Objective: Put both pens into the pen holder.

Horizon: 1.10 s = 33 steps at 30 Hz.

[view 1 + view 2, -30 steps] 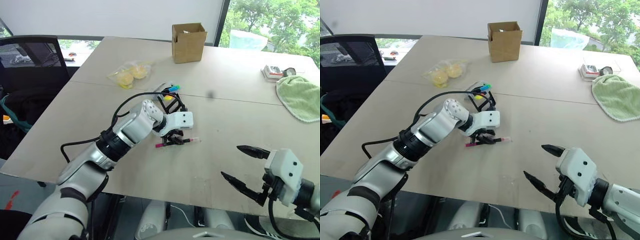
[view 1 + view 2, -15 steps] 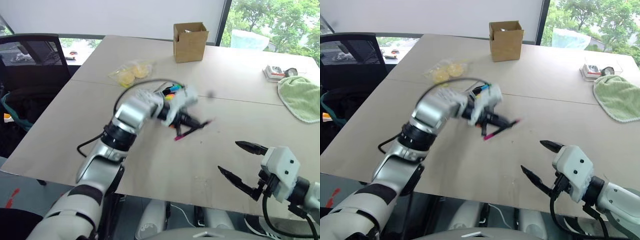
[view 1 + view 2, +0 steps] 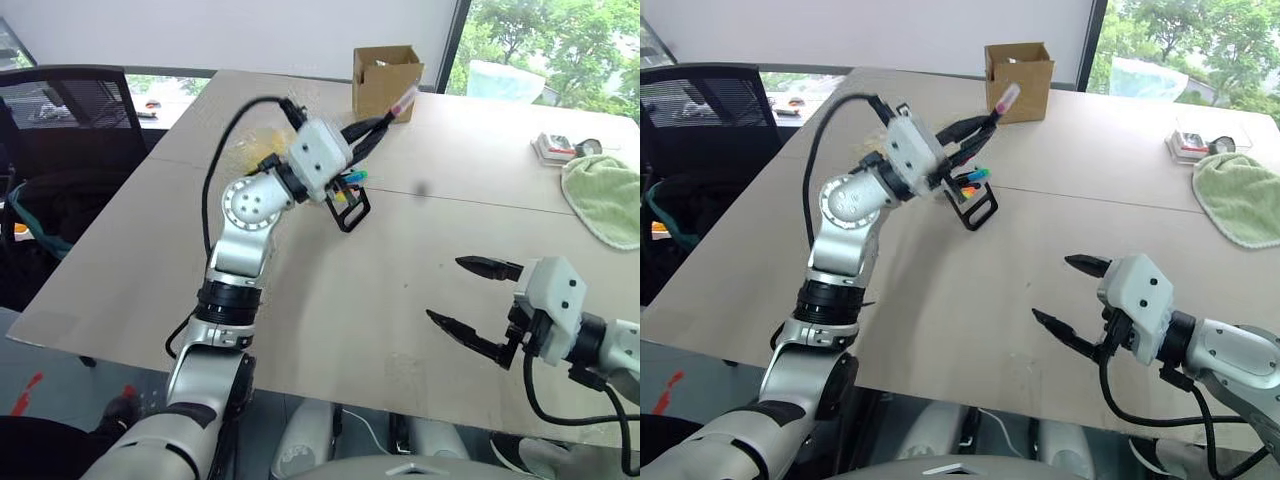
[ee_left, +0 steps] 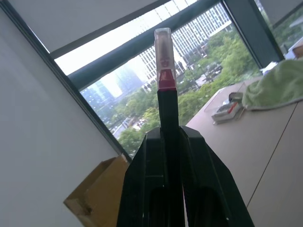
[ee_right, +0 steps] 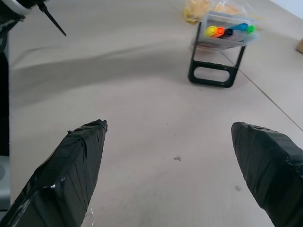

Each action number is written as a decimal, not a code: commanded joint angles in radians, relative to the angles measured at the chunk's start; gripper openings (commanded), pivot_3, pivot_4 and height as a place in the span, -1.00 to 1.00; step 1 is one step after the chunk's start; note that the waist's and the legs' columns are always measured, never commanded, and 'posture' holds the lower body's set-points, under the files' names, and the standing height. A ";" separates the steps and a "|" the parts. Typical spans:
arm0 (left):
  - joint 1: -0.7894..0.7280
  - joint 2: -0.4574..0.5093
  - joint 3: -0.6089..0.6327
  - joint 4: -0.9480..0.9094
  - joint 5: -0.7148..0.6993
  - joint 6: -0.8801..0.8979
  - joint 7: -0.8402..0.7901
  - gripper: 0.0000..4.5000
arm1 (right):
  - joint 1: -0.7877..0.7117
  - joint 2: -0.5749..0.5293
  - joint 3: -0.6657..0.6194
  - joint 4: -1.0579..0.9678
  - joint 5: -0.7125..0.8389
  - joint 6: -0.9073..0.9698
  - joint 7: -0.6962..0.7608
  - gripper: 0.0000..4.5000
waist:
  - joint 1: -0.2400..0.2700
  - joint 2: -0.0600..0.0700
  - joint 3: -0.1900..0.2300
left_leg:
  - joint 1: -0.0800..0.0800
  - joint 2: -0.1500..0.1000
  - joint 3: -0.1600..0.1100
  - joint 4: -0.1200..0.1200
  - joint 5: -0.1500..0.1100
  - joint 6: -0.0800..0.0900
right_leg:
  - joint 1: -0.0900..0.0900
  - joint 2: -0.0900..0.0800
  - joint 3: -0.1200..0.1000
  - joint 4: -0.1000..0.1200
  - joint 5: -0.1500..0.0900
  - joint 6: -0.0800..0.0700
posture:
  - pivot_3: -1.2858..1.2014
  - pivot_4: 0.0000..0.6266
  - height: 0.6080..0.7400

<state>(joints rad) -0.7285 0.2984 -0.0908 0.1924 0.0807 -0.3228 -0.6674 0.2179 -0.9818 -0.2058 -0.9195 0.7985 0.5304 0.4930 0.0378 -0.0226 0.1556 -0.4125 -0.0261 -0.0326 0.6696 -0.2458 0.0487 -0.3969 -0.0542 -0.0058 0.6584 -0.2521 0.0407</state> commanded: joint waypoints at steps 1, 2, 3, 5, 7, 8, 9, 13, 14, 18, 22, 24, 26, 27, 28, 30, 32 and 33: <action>-0.017 0.022 -0.028 0.120 0.077 -0.211 0.078 -0.98 | -0.023 0.005 -0.023 0.000 0.015 0.012 0.035 1.00 | 0.003 0.000 0.000 | 0.000 0.000 0.000 0.000 0.000 0.000 | 0.000 0.000 0.000 0.000 0.000 0.000 | 0.03 -0.52 1.00; -0.023 0.029 -0.038 0.160 0.085 -0.256 0.083 -0.98 | -0.028 0.006 -0.027 0.003 0.016 0.017 0.043 1.00 | 0.002 0.000 0.000 | 0.000 0.000 0.000 0.000 0.000 0.000 | 0.000 0.000 -0.001 0.000 0.000 0.000 | 0.03 -0.52 1.00; -0.030 0.033 -0.046 0.188 0.088 -0.289 0.088 -0.98 | -0.031 0.008 -0.031 0.006 0.016 0.020 0.050 1.00 | 0.002 0.000 0.000 | 0.000 0.000 0.000 0.000 0.000 0.000 | 0.000 0.000 -0.001 0.000 0.000 0.000 | 0.03 -0.52 1.00; -0.044 0.032 -0.053 0.257 0.090 -0.331 0.099 -0.98 | -0.043 0.006 -0.040 0.011 0.020 0.029 0.062 1.00 | 0.002 0.000 0.000 | 0.000 0.000 0.000 0.000 0.000 0.000 | 0.000 0.000 -0.001 0.000 0.000 0.000 | 0.03 -0.52 1.00; -0.056 0.031 -0.055 0.310 0.085 -0.359 0.105 -0.98 | -0.052 0.004 -0.050 0.014 0.023 0.038 0.073 1.00 | 0.002 0.000 0.000 | 0.000 0.000 0.000 0.000 0.000 0.000 | 0.000 0.000 -0.002 0.000 0.001 0.001 | 0.03 -0.52 1.00; -0.061 0.030 -0.055 0.332 0.077 -0.372 0.104 -0.98 | -0.055 0.004 -0.056 0.015 0.024 0.042 0.078 1.00 | 0.001 0.000 0.000 | 0.000 0.000 0.000 0.000 0.000 0.000 | 0.000 0.000 -0.002 0.000 0.001 0.001 | 0.03 -0.52 1.00; -0.064 0.032 -0.056 0.356 0.071 -0.392 0.101 -0.98 | -0.057 0.004 -0.062 0.015 0.025 0.046 0.082 1.00 | 0.001 0.000 0.000 | 0.000 0.000 0.000 0.000 0.000 0.001 | 0.000 0.001 -0.002 0.000 0.001 0.001 | 0.03 -0.52 1.00; -0.079 0.039 -0.060 0.442 0.063 -0.462 0.100 -0.98 | -0.054 0.009 -0.082 0.007 0.029 0.063 0.090 1.00 | 0.000 0.000 0.000 | 0.000 0.000 -0.001 0.000 0.000 0.001 | 0.000 0.001 -0.002 0.001 0.001 0.002 | 0.03 -0.52 1.00; -0.086 0.041 -0.058 0.460 0.059 -0.476 0.099 -0.98 | -0.053 0.011 -0.086 0.003 0.030 0.066 0.090 1.00 | 0.000 0.000 0.000 | 0.000 0.000 -0.001 0.000 0.000 0.001 | 0.000 0.001 -0.002 0.001 0.001 0.002 | 0.03 -0.52 1.00; -0.110 0.057 -0.037 0.509 0.042 -0.491 0.108 -0.35 | -0.042 0.018 -0.099 -0.010 0.032 0.077 0.085 1.00 | 0.000 0.000 0.000 | -0.001 0.000 -0.001 0.000 0.000 0.001 | 0.000 0.001 -0.003 0.001 0.001 0.002 | 0.03 -0.52 1.00; -0.084 0.079 -0.028 0.436 0.002 -0.493 0.092 0.32 | -0.025 0.033 -0.113 -0.023 0.031 0.085 0.075 1.00 | -0.002 0.000 0.000 | 0.000 -0.001 -0.001 0.000 0.000 0.001 | 0.000 0.001 -0.005 0.001 0.001 0.002 | 0.03 -0.52 1.00; -0.039 0.088 -0.031 0.308 -0.093 -0.426 0.026 0.70 | -0.022 0.040 -0.116 -0.025 0.030 0.093 0.065 1.00 | -0.004 0.000 0.000 | -0.001 0.000 -0.001 0.000 0.000 0.001 | 0.000 0.001 -0.004 0.001 0.001 0.002 | 0.03 -0.52 1.00; 0.031 0.098 -0.031 0.107 -0.264 -0.204 -0.053 0.89 | -0.030 0.049 -0.113 -0.012 0.027 0.109 0.043 1.00 | -0.006 0.000 0.000 | -0.001 0.000 -0.001 0.000 0.000 0.001 | 0.000 0.000 -0.002 0.001 0.001 0.002 | 0.03 -0.52 1.00; 0.075 0.111 -0.023 -0.001 -0.362 -0.036 -0.067 0.89 | -0.037 0.053 -0.107 0.000 0.014 0.111 0.037 1.00 | -0.010 0.000 0.000 | -0.001 0.000 -0.001 0.000 0.000 0.000 | 0.000 0.000 -0.002 0.001 0.001 0.002 | 0.03 -0.52 1.00; 0.115 0.129 -0.017 -0.099 -0.447 0.115 -0.071 0.89 | -0.041 0.057 -0.102 0.011 -0.002 0.110 0.033 1.00 | -0.012 0.000 0.000 | -0.001 0.000 -0.001 0.000 0.000 0.000 | 0.000 0.000 -0.002 0.001 0.001 0.002 | 0.03 -0.52 1.00; 0.195 0.176 0.008 -0.260 -0.599 0.364 -0.057 0.89 | -0.055 0.063 -0.084 0.043 -0.051 0.113 0.013 1.00 | -0.023 0.000 0.000 | 0.000 0.000 -0.001 0.001 0.000 0.000 | 0.000 0.000 -0.002 0.001 0.001 0.002 | 0.03 -0.52 1.00; 0.266 0.244 0.020 -0.393 -0.682 0.553 -0.044 0.89 | -0.062 0.073 -0.080 0.068 -0.078 0.113 0.009 1.00 | -0.028 0.001 -0.001 | 0.001 0.001 -0.001 0.000 0.000 0.000 | 0.000 0.000 -0.001 0.002 0.001 0.002 | 0.03 -0.52 1.00; 0.302 0.280 0.027 -0.444 -0.701 0.623 -0.038 0.89 | -0.064 0.078 -0.081 0.079 -0.086 0.113 0.010 1.00 | -0.028 0.001 -0.001 | 0.001 0.001 -0.001 0.000 0.000 0.000 | 0.000 0.000 -0.001 0.002 0.001 0.002 | 0.03 -0.52 1.00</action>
<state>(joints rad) -0.4435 0.5438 -0.0910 -0.1491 -0.5615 0.1886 -0.7132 0.1649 -0.9114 -0.2752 -0.8367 0.7274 0.6512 0.5082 0.0094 -0.0212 0.1548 -0.4112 -0.0251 -0.0336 0.6697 -0.2459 0.0489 -0.3967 -0.0533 -0.0067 0.6607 -0.2510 0.0427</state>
